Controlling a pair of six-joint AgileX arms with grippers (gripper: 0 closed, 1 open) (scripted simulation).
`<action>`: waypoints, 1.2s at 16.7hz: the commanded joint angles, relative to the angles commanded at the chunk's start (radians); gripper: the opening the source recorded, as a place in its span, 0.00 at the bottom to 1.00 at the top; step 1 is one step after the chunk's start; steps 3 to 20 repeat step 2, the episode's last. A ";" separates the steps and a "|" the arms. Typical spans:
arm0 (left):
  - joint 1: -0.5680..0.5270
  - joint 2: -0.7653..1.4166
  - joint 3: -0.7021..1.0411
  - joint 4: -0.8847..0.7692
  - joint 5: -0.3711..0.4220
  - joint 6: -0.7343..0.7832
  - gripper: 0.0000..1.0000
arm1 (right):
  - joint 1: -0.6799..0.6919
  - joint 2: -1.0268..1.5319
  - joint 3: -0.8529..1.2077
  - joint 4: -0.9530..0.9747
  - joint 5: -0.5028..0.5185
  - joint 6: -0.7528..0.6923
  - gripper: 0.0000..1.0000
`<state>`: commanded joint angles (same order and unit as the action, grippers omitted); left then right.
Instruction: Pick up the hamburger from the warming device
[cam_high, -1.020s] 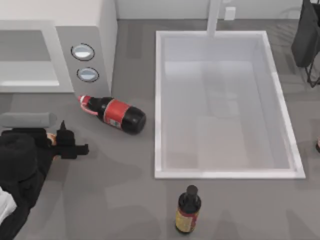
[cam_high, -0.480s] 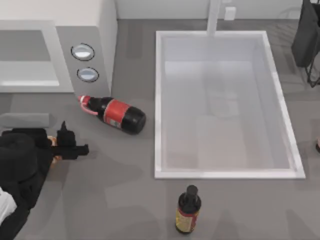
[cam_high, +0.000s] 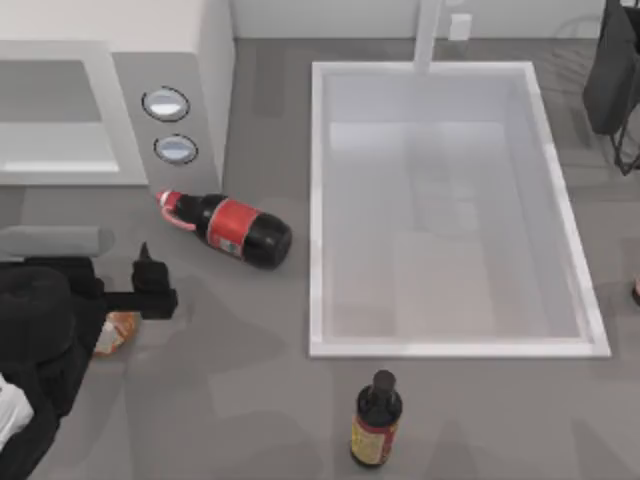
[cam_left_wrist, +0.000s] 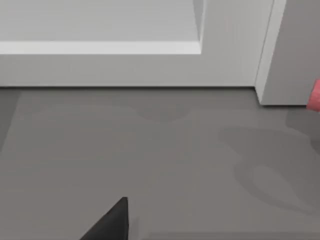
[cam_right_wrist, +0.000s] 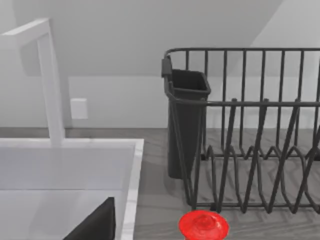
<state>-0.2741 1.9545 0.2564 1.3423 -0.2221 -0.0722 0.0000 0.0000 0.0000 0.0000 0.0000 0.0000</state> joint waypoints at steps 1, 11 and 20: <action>0.000 0.000 0.000 0.000 0.000 0.000 1.00 | 0.000 0.000 0.000 0.000 0.000 0.000 1.00; 0.000 0.000 0.000 0.000 0.000 0.000 1.00 | 0.000 0.000 0.000 0.000 0.000 0.000 1.00; 0.000 0.000 0.000 0.000 0.000 0.000 1.00 | 0.000 0.000 0.000 0.000 0.000 0.000 1.00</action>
